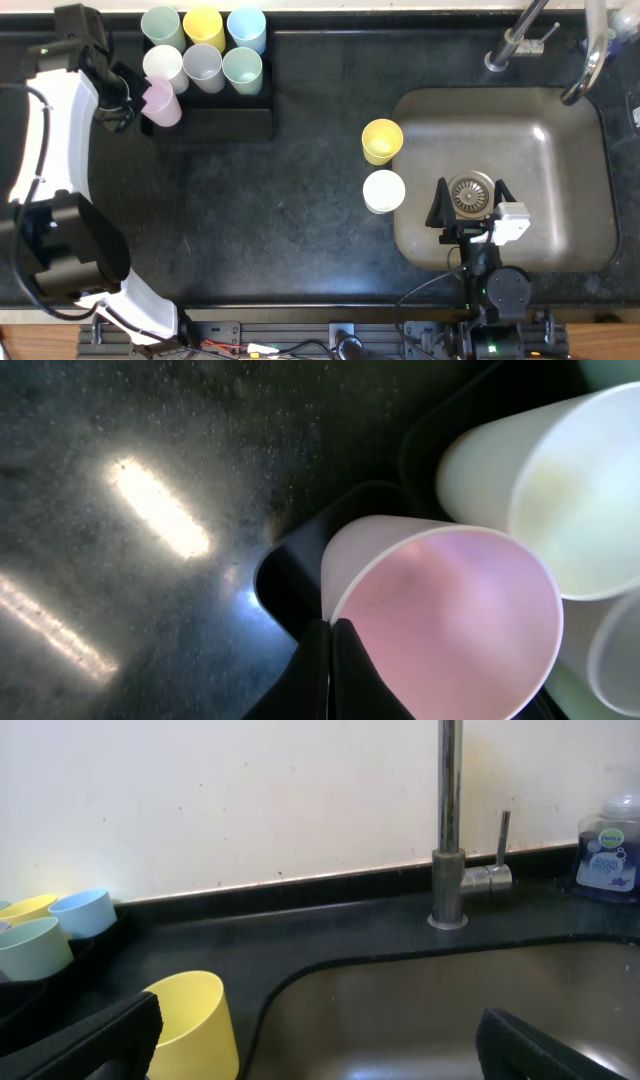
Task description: Store Cups
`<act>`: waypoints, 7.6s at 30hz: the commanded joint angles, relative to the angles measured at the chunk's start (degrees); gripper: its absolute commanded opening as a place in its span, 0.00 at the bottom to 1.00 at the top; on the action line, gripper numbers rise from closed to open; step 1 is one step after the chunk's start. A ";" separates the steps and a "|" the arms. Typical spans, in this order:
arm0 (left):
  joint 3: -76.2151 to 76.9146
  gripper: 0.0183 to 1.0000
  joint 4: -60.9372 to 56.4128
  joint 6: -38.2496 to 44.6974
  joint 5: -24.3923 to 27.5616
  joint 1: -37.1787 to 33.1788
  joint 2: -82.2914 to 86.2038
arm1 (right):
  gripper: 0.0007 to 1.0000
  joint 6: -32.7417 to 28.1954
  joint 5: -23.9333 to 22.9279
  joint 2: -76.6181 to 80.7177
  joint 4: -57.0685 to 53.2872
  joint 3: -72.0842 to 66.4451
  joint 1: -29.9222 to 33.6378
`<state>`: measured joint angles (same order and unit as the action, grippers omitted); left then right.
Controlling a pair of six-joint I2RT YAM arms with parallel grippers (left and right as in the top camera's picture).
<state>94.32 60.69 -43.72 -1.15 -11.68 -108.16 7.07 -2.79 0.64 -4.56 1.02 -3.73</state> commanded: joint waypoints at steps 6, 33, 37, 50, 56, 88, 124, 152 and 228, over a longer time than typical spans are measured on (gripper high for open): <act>-2.51 0.02 -1.73 -1.38 -0.48 -0.15 -0.81 | 1.00 0.22 0.42 -0.44 0.26 -0.74 0.37; 3.15 1.00 -0.33 6.43 1.31 17.64 8.17 | 1.00 0.24 0.42 -0.44 0.26 -0.74 0.37; 3.58 1.00 -6.10 6.40 -3.30 32.72 7.04 | 1.00 0.22 0.42 -0.44 0.26 -0.74 0.37; 3.58 1.00 -13.79 5.27 -2.25 54.99 -1.44 | 1.00 0.22 0.42 -0.44 0.26 -0.74 0.37; 3.58 1.00 -10.36 4.24 -1.81 54.49 -4.50 | 1.00 0.24 0.42 -0.44 0.26 -0.74 0.37; 7.93 0.02 -10.47 -0.28 -5.03 51.63 -7.26 | 1.00 0.24 0.42 -0.44 0.26 -0.74 0.37; 0.17 0.03 5.14 -12.50 -7.04 13.62 1.05 | 1.00 0.22 0.42 -0.44 0.26 -0.74 0.37; 0.17 1.00 2.75 -12.07 -7.48 14.01 -7.10 | 1.00 0.22 0.42 -0.44 0.26 -0.74 0.37; -93.88 1.00 -56.00 49.70 -1.03 13.99 108.00 | 1.00 0.24 0.42 -0.44 0.26 -0.74 0.37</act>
<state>1.04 5.08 4.91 -2.98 1.89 -0.84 7.07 -2.76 0.64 -4.56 1.02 -3.73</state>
